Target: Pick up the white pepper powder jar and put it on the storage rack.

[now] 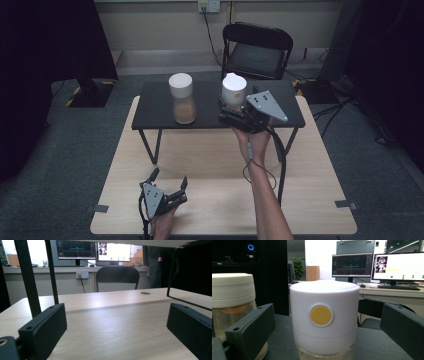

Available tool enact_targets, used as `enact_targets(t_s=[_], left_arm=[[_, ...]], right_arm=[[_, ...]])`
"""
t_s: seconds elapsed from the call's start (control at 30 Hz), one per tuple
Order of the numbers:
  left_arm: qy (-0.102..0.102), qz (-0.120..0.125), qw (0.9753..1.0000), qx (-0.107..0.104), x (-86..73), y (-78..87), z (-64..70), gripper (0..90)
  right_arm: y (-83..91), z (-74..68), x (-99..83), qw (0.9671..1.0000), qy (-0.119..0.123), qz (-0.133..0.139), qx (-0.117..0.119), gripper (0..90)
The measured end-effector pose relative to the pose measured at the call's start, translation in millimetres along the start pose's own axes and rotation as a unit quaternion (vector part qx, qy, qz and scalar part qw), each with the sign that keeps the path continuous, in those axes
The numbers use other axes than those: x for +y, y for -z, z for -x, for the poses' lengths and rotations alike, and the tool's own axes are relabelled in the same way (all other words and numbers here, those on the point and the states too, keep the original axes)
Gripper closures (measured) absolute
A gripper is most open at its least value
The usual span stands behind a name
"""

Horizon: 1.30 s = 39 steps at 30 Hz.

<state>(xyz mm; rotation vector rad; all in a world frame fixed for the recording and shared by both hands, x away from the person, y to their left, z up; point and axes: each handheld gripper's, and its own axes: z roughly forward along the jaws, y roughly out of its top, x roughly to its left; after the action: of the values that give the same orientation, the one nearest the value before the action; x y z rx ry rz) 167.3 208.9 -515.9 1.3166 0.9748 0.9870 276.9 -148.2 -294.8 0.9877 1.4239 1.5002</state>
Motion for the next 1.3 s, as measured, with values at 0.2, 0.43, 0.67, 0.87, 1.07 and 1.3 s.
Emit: enact_targets(t_s=[0.2, 0.43, 0.67, 0.87, 1.07, 1.3], left_arm=[[0.000, 0.000, 1.0000, 0.000, 0.0, 0.0, 0.0, 2.4], [0.000, 0.000, 1.0000, 0.000, 0.0, 0.0, 0.0, 2.4], [0.000, 0.000, 1.0000, 0.000, 0.0, 0.0, 0.0, 2.3], [0.000, 0.000, 1.0000, 0.000, 0.0, 0.0, 0.0, 2.4], [0.000, 0.000, 1.0000, 0.000, 0.0, 0.0, 0.0, 2.3], [0.000, 0.000, 1.0000, 0.000, 0.0, 0.0, 0.1, 2.4]], right_arm=[[6.9, 1.1, -3.3, 0.9999, -0.003, 0.012, 0.000, 0.0], [14.9, 7.3, -5.6, 0.9998, -0.011, 0.019, -0.001, 0.0], [22.9, 9.2, -9.2, 0.9997, -0.013, 0.022, 0.002, 0.0], [33.0, 11.2, -12.8, 0.9994, -0.019, 0.030, -0.001, 0.0], [41.1, 12.7, -17.9, 0.9993, -0.019, 0.031, -0.004, 0.0], [48.7, 14.3, -26.8, 0.9990, -0.028, 0.033, -0.009, 0.0]])
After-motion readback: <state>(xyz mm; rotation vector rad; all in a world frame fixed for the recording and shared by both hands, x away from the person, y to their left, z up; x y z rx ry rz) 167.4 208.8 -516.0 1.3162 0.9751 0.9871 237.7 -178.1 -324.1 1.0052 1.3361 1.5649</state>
